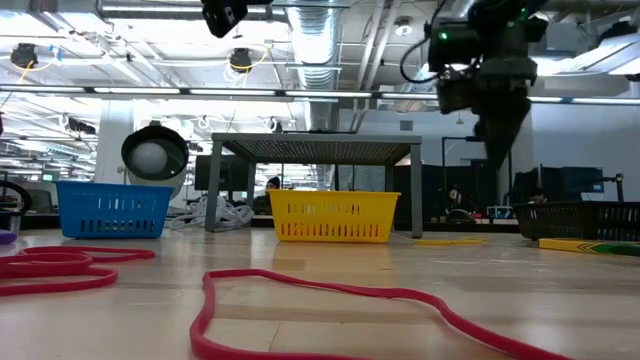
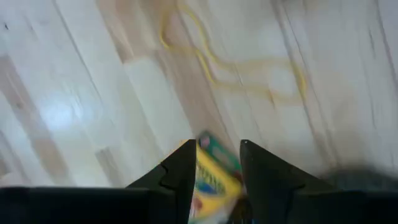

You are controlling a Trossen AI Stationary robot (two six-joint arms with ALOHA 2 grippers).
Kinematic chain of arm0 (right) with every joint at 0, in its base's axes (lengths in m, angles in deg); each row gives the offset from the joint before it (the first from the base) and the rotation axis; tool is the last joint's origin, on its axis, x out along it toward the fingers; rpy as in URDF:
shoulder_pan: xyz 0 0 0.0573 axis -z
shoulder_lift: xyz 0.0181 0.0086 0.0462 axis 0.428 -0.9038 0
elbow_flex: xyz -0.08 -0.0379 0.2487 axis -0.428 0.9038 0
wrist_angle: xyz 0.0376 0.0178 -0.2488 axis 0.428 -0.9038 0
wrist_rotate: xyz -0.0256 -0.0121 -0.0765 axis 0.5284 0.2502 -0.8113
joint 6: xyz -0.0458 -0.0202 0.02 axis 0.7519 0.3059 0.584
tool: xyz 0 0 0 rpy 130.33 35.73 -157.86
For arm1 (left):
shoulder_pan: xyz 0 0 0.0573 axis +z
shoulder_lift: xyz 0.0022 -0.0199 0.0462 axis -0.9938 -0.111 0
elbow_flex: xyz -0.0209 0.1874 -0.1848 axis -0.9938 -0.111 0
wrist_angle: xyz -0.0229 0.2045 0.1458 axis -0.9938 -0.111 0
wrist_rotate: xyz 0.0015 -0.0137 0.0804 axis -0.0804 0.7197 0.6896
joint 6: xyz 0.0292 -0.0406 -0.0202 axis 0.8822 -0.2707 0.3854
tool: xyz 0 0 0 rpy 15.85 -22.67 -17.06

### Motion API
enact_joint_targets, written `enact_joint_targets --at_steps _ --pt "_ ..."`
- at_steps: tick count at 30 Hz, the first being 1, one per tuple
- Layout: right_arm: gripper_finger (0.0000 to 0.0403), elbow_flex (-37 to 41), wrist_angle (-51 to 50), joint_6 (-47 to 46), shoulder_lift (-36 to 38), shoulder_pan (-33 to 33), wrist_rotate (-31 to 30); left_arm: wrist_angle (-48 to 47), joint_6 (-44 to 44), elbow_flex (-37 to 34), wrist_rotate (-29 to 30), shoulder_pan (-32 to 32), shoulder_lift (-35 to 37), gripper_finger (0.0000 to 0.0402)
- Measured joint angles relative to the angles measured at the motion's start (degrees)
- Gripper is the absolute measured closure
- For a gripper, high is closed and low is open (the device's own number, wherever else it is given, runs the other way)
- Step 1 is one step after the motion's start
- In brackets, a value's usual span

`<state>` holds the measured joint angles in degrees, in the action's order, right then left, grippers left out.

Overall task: Pick & Place Office Desk Supplies
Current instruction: Put the yellow rubber band into the black bin

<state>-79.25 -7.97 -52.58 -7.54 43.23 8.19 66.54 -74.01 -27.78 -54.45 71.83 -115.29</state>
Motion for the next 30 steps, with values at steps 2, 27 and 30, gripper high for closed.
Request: enact_joint_targets --at_steps 2,27,30 --pt "0.0286 0.0 2.9 1.5 -1.0 -1.9 -2.3 -0.1 0.0 0.0 0.0 0.3 0.0 0.0300" --pt "0.0247 -0.2 16.2 9.1 -23.9 -6.3 -5.1 -0.2 -0.4 0.0 0.0 0.3 0.0 0.0300" --pt "0.0256 -0.3 15.8 9.2 -25.2 -6.3 -5.1 -0.3 -0.4 0.0 0.0 0.3 0.0 0.0300"
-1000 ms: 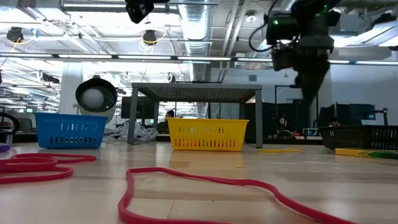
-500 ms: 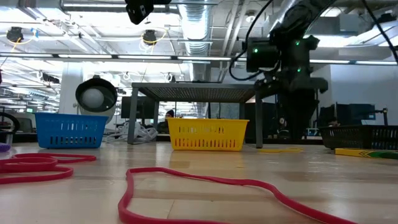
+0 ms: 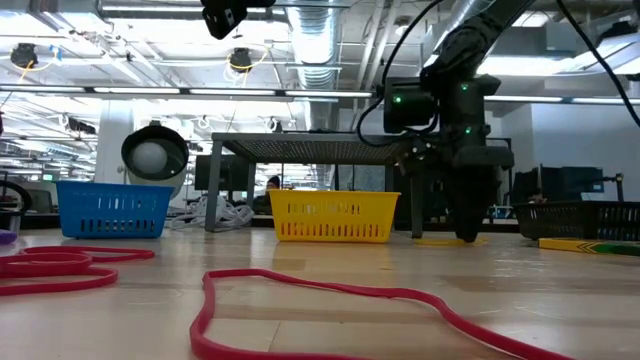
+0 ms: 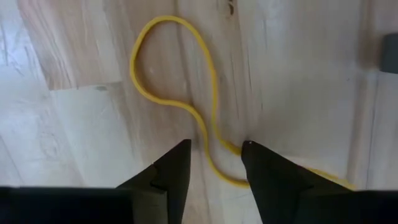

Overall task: Pick & Place Office Desk Supplies
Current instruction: Put the yellow rubber band into the black bin

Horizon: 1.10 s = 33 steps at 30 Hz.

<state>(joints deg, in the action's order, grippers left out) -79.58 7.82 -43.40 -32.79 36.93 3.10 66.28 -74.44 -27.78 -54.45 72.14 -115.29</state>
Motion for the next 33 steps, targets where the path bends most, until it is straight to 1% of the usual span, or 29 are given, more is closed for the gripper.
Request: enact_joint_targets --at_steps 3,6,9,11,12,21,23,25,26,27,29,33 --pt "0.0269 -0.1 0.0 0.2 -0.3 0.0 -0.2 0.0 0.0 0.0 0.0 0.0 0.0 0.0300" --pt "0.0296 0.0 0.3 0.2 -0.2 0.1 -0.4 0.0 0.0 0.0 0.0 0.0 0.0 0.0300" --pt "0.0343 0.1 0.5 0.2 -0.1 0.1 -0.6 0.0 0.0 0.0 0.0 0.0 0.0 0.0300" --pt "0.0381 0.1 0.8 0.3 -0.1 0.1 -0.7 0.0 0.0 0.0 0.0 0.0 0.0 0.0300" --pt "0.0391 0.1 0.9 0.3 -0.1 0.1 -0.8 0.0 0.0 0.0 0.0 0.0 0.0 0.0300" --pt "0.0401 0.1 0.0 -2.9 0.2 0.0 -1.9 0.0 0.0 0.0 0.0 0.0 0.0 0.0300" --pt "0.0402 0.3 -0.3 -3.9 1.0 -0.2 -3.3 0.0 0.0 0.0 0.0 0.0 0.0 0.0300" --pt "0.0402 0.3 -1.0 -4.5 3.1 -0.4 -5.1 0.0 0.0 0.0 0.0 0.0 0.0 0.0300" --pt "0.0402 0.4 -2.9 -4.7 4.2 -0.5 -5.9 0.0 0.0 0.0 0.0 0.0 0.0 0.0300" --pt "0.0403 0.4 -4.9 -5.3 5.3 -0.5 -6.2 0.0 0.0 0.0 0.0 0.0 0.0 0.0300" --pt "0.0403 -0.3 -5.0 -6.5 8.3 -0.3 -6.6 -0.1 0.0 0.0 0.0 0.0 0.0 0.0300" --pt "0.0403 -0.1 -9.5 -8.6 13.0 0.0 -7.2 -0.2 0.0 0.0 -0.1 0.0 0.0 0.0300"
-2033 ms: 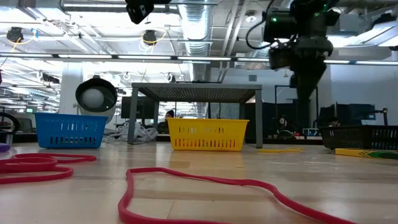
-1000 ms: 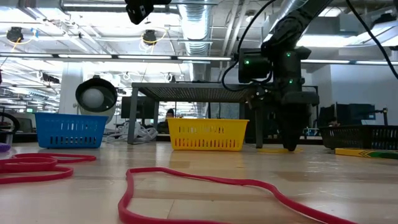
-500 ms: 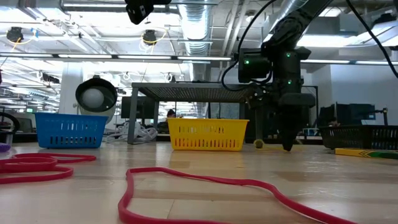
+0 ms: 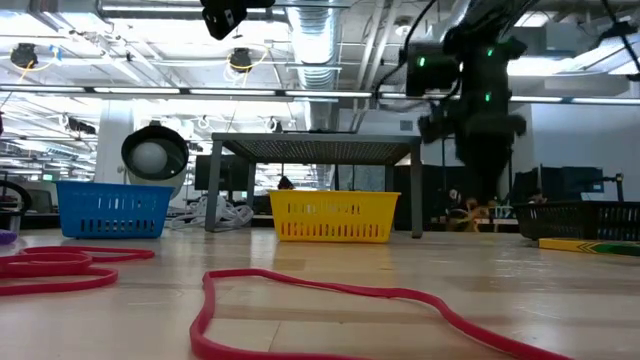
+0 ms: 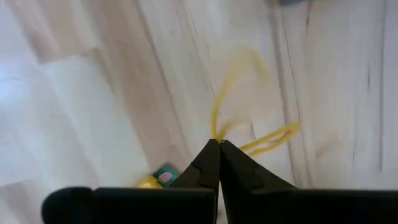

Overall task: Pick & Place Office Desk Supplies
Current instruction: Put the yellow rubber band into the black bin

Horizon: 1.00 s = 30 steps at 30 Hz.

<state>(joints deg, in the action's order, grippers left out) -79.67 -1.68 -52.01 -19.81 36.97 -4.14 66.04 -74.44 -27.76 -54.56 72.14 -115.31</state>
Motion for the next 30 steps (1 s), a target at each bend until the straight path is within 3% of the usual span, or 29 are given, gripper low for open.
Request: enact_joint_targets --at_steps 13,30 --pt "0.0403 -0.4 -7.9 -6.8 13.7 2.9 -2.8 0.1 0.0 0.0 0.0 0.0 0.0 0.0300" --pt "0.0403 -2.7 -22.7 -8.9 22.2 13.6 -3.7 0.0 0.0 0.0 0.2 0.0 0.0 0.0300"
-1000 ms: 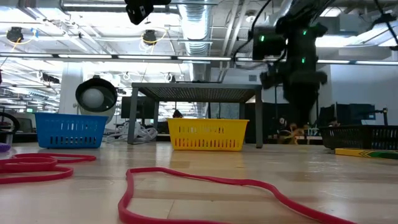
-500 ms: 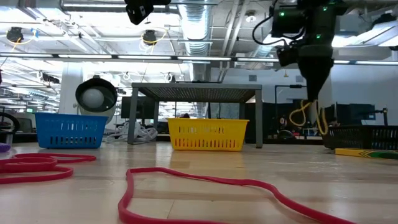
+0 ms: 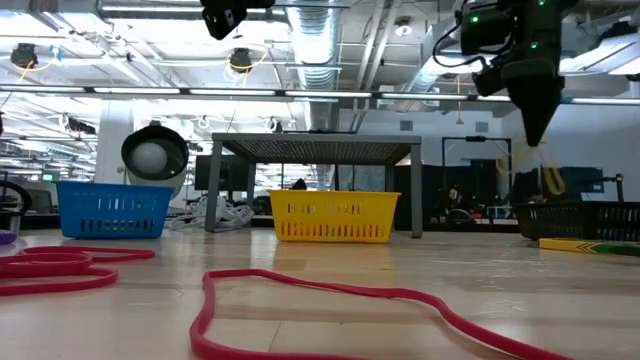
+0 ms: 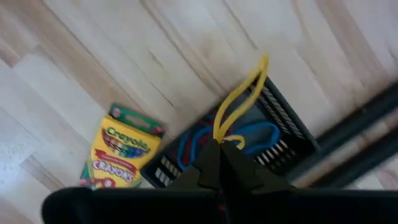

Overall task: Pick & Place Office Desk Supplies
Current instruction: Put the yellow rubber band into the black bin, then put the crayon box into the blue bin

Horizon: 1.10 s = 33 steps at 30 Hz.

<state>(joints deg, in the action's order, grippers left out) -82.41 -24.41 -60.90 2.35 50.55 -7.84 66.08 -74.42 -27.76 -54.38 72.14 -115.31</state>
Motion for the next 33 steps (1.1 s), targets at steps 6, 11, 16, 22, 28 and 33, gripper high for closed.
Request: enact_joint_targets --at_steps 6,11,16,22,28,33 --pt "0.0403 -0.2 -5.5 -0.7 1.7 2.0 -0.8 0.0 0.0 0.0 0.0 0.0 0.0 0.0300" --pt "0.0403 0.6 -5.1 -2.0 1.2 0.9 0.1 0.0 0.0 0.0 0.0 0.0 0.0 0.0300" --pt "0.0403 4.0 -5.8 -4.3 0.5 0.8 1.1 0.0 -1.3 0.0 0.0 0.0 0.0 0.0300" --pt "0.0394 7.9 -6.1 -4.1 0.2 1.4 7.5 0.0 -1.5 0.0 -0.3 -0.1 0.0 0.0300" --pt "0.0338 11.7 -3.6 -2.9 0.2 2.8 13.4 0.0 -1.5 0.0 -0.2 -0.1 0.0 0.0300" --pt "0.0266 14.7 1.0 -2.8 0.2 4.2 13.7 0.0 -1.5 0.0 -0.2 -0.1 0.0 0.0300"
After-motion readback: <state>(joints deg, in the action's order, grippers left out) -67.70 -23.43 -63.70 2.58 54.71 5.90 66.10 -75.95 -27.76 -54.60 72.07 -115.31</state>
